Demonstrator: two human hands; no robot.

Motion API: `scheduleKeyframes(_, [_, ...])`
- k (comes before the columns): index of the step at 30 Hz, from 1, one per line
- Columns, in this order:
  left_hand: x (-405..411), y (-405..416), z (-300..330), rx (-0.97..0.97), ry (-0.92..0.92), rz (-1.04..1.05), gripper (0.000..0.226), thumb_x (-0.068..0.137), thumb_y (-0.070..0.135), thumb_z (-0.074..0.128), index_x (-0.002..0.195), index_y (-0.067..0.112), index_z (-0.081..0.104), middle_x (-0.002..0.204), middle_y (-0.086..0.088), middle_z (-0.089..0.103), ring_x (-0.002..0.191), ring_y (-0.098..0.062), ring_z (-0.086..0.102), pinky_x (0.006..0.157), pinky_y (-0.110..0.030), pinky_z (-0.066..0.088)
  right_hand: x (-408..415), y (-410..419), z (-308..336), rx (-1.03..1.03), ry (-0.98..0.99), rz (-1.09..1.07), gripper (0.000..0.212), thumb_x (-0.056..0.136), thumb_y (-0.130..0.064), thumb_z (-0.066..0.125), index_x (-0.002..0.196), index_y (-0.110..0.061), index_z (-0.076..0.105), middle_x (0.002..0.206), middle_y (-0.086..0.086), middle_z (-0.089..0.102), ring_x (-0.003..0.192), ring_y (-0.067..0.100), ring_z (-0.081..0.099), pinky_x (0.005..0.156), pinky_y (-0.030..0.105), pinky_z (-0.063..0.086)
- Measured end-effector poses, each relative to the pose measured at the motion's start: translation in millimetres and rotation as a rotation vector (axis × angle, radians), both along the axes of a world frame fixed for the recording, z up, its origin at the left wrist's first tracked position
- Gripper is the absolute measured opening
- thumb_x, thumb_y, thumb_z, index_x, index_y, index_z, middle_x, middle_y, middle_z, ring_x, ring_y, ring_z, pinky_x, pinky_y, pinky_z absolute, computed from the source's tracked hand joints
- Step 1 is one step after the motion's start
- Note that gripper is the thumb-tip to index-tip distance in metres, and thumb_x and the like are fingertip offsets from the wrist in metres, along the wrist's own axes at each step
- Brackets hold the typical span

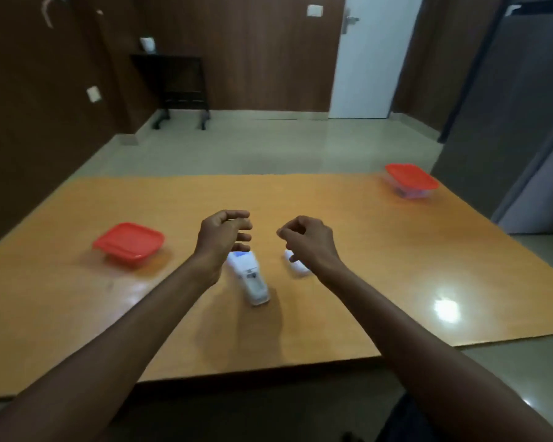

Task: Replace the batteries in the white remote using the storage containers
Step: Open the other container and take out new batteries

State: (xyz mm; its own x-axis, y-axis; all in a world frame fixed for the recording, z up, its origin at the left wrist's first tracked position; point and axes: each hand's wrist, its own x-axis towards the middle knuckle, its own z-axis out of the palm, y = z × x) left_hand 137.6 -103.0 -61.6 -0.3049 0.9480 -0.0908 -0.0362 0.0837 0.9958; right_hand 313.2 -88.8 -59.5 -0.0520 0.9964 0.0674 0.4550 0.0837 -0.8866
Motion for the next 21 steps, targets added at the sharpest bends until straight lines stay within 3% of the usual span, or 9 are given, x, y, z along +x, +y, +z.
scheduleKeyframes(4, [-83.2,-49.7,-11.2,-0.019,0.137,0.232,0.014,0.090,0.006,0.062,0.095,0.017,0.069,0.090,-0.008,0.067,0.068,-0.020,0.060,0.055,-0.032,0.054,-91.9,-21.4,-13.7,0.048,-0.075,0.182,0.015,0.085,-0.025,0.068,0.093,-0.014,0.074,0.086,-0.002,0.073,0.078,0.018,0.069,0.073,0.046,0.063])
scheduleKeyframes(7, [-126.4,-73.6,-21.9,-0.076,0.198,0.389,0.018,0.090,0.009,0.060,0.105,0.015,0.069,0.089,-0.010,0.069,0.066,-0.018,0.062,0.059,-0.033,0.057,-151.6,-23.7,-28.1,0.122,-0.212,0.280,0.031,0.085,-0.029,0.070,0.113,-0.016,0.071,0.109,0.002,0.073,0.100,0.020,0.065,0.087,0.037,0.056])
scheduleKeyframes(10, [-156.6,-87.9,-40.0,-0.117,0.124,0.459,0.021,0.088,0.012,0.061,0.106,0.014,0.070,0.092,-0.010,0.070,0.067,-0.019,0.065,0.058,-0.033,0.057,-199.8,-16.4,-40.5,0.205,-0.409,0.378,0.054,0.087,-0.034,0.069,0.136,-0.017,0.057,0.131,0.010,0.062,0.126,0.028,0.048,0.097,0.038,0.044])
scheduleKeyframes(12, [-168.1,-92.5,-51.4,-0.150,0.056,0.495,0.021,0.086,0.011,0.061,0.105,0.015,0.070,0.086,-0.011,0.069,0.065,-0.022,0.065,0.061,-0.036,0.059,-222.9,-8.0,-48.3,0.228,-0.504,0.404,0.067,0.085,-0.043,0.070,0.145,-0.022,0.048,0.139,0.012,0.056,0.132,0.032,0.040,0.101,0.041,0.042])
scheduleKeyframes(14, [-173.7,-90.7,-56.5,-0.168,-0.039,0.509,0.022,0.086,0.010,0.060,0.106,0.014,0.068,0.079,-0.011,0.068,0.063,-0.025,0.064,0.070,-0.043,0.061,-238.8,1.3,-55.8,0.231,-0.566,0.411,0.077,0.082,-0.055,0.070,0.148,-0.025,0.044,0.141,0.012,0.053,0.132,0.033,0.040,0.100,0.043,0.043])
scheduleKeyframes(16, [-175.5,-85.7,-58.3,-0.156,-0.132,0.518,0.024,0.087,0.009,0.058,0.109,0.013,0.065,0.078,-0.010,0.067,0.063,-0.026,0.065,0.077,-0.048,0.061,-248.2,7.3,-62.4,0.251,-0.562,0.399,0.075,0.079,-0.063,0.070,0.142,-0.026,0.052,0.137,0.011,0.058,0.126,0.031,0.047,0.093,0.039,0.045])
scheduleKeyframes(19, [-174.7,-78.7,-57.9,-0.151,-0.229,0.548,0.030,0.087,0.013,0.055,0.116,0.009,0.062,0.077,-0.009,0.065,0.058,-0.025,0.065,0.082,-0.053,0.061,-245.5,7.0,-64.1,0.289,-0.392,0.333,0.066,0.072,-0.057,0.079,0.127,-0.024,0.067,0.126,0.008,0.066,0.111,0.022,0.059,0.083,0.029,0.047])
scheduleKeyframes(21, [-172.7,-77.2,-55.7,-0.151,-0.269,0.574,0.027,0.090,0.018,0.055,0.112,0.005,0.062,0.079,-0.011,0.065,0.061,-0.026,0.067,0.081,-0.054,0.062,-232.0,-0.3,-59.8,0.305,-0.285,0.315,0.061,0.069,-0.048,0.085,0.122,-0.020,0.071,0.122,0.006,0.068,0.103,0.018,0.063,0.083,0.031,0.053])
